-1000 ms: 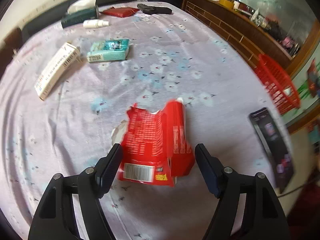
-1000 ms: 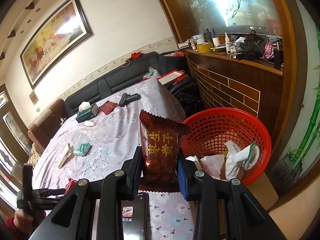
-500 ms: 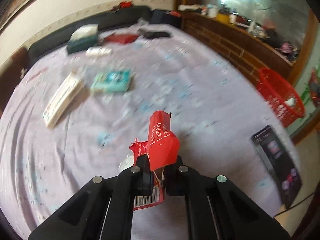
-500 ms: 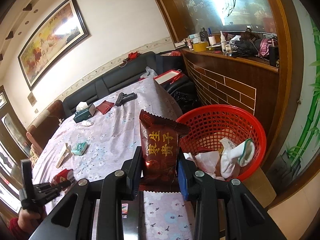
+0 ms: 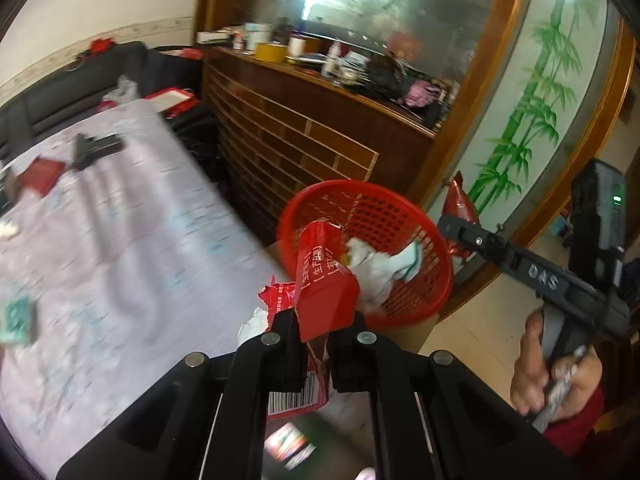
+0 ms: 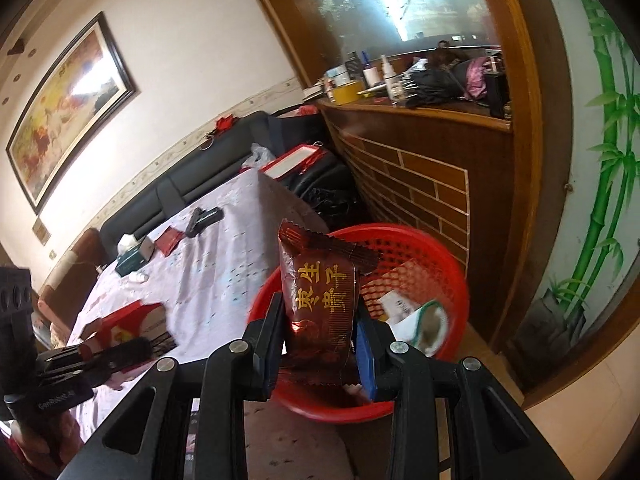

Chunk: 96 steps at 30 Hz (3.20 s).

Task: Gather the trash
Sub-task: 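Carry both red items to the red basket and open both tools, then move both tools back over the bed, then grasp the white medicine box with the left tool while the right tool grasps the teal tissue pack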

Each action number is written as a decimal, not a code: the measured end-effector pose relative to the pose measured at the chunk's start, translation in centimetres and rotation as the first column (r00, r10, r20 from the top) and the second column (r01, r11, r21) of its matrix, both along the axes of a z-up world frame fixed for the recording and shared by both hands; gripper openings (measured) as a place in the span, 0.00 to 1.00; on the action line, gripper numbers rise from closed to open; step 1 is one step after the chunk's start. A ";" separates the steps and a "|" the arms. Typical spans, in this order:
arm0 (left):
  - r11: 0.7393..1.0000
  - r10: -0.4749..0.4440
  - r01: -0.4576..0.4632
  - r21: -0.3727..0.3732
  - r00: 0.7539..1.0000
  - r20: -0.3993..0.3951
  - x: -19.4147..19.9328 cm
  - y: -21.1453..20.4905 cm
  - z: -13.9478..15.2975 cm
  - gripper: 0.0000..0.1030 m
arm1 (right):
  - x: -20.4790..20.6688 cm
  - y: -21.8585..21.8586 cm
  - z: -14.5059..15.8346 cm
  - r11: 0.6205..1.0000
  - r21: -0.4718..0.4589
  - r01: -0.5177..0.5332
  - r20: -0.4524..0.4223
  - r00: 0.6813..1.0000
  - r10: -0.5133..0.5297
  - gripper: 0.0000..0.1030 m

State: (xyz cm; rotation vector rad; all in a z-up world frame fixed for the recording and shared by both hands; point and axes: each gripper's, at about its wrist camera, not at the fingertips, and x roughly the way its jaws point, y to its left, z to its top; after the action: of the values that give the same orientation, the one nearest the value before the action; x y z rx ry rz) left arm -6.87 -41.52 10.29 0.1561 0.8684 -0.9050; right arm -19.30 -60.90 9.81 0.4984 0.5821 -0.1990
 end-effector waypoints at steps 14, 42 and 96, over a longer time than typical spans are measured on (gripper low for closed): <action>1.000 -0.003 0.003 -0.004 0.995 -0.097 2.4 -4.7 -1.9 0.56 | 1.7 -4.0 -0.9 0.998 0.056 0.025 -0.020 1.000 -0.024 0.55; 0.828 0.509 -0.532 0.176 0.845 0.161 8.6 33.3 -2.4 0.88 | 4.3 19.2 3.8 0.898 -0.059 -0.436 -0.019 0.900 0.436 0.56; 0.752 0.645 -0.657 0.050 0.749 0.149 7.4 40.0 -4.6 0.50 | 30.0 42.0 -8.8 0.504 -0.102 -0.858 -0.484 0.486 0.728 0.65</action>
State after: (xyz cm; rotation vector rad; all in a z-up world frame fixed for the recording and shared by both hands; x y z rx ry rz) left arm 0.56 -1.53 5.68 -0.0150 0.7720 -0.1832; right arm 10.71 -18.87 1.00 -0.2158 1.1015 0.5474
